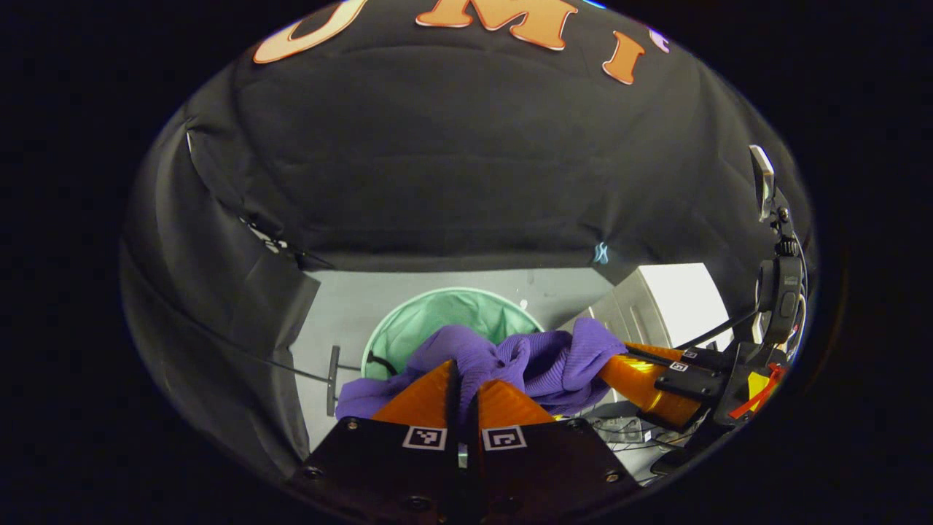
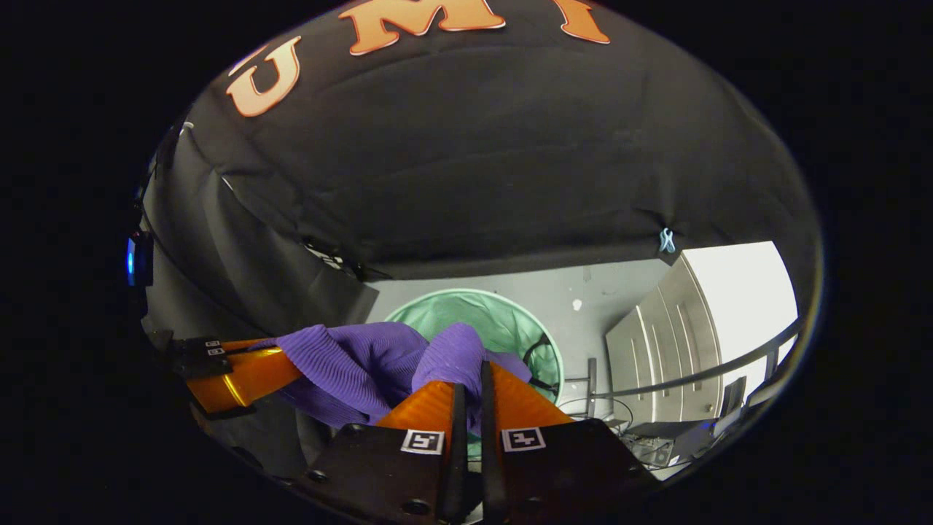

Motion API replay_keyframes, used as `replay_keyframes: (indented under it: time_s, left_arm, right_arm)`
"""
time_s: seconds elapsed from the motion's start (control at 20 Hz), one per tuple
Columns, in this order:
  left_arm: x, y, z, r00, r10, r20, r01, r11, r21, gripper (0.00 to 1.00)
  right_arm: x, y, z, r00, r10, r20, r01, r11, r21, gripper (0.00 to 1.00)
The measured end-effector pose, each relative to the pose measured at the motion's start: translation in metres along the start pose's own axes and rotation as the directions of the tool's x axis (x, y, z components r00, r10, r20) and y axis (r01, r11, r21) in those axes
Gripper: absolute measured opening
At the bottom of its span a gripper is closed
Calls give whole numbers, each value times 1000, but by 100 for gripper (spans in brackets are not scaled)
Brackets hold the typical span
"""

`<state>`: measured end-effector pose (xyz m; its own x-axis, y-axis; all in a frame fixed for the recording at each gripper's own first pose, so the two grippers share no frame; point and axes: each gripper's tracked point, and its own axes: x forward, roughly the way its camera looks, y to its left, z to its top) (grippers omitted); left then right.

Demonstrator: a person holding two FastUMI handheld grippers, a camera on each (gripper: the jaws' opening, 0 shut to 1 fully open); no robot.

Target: Grasp the clothes on the hanger with both hands and then place them into the laundry hamper below.

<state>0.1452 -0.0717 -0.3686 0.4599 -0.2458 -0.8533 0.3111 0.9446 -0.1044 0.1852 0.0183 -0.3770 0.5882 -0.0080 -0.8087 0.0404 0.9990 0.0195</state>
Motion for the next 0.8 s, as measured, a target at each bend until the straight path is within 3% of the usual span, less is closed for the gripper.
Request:
replay_keyframes:
  time_s: [0.15,0.2,0.25,0.3,0.4,0.45,0.5,0.6,0.65,0.8]
  left_arm:
    - [4,7,-10,1000,2,-18,-2,1000,-7,6]
    - [0,10,-9,1000,15,-21,-15,1000,-5,12]
    - [0,13,-11,1000,19,-20,-19,1000,-6,9]
    - [-2,15,-9,1000,26,-17,-26,1000,-7,24]
    - [-8,17,-7,999,36,-4,-36,999,-10,62]
    - [-8,17,-6,999,35,-1,-35,999,-16,81]
    - [-16,16,-7,999,41,2,-41,999,-24,100]
    - [-22,21,-5,998,59,13,-59,998,-32,97]
    - [-28,19,-6,998,63,24,-62,998,-33,98]
    - [-46,18,1,996,65,68,-63,997,-38,98]
  right_arm:
    - [6,-2,-13,999,-32,-37,32,999,-4,16]
    - [7,-1,-16,998,-38,-44,38,999,-6,16]
    - [5,2,-21,998,-31,-58,31,1000,-4,16]
    - [5,3,-25,997,-30,-64,30,1000,-5,10]
    - [-1,3,-22,999,-21,-44,21,1000,-1,36]
    - [-7,3,-17,999,-17,-35,17,1000,3,37]
    - [-10,1,-17,999,-13,-31,13,1000,4,50]
    - [-20,-6,-8,1000,-27,1,27,1000,2,76]
    - [-27,-9,-4,999,-30,22,30,1000,2,100]
    - [-53,-21,13,995,-40,96,39,999,4,98]
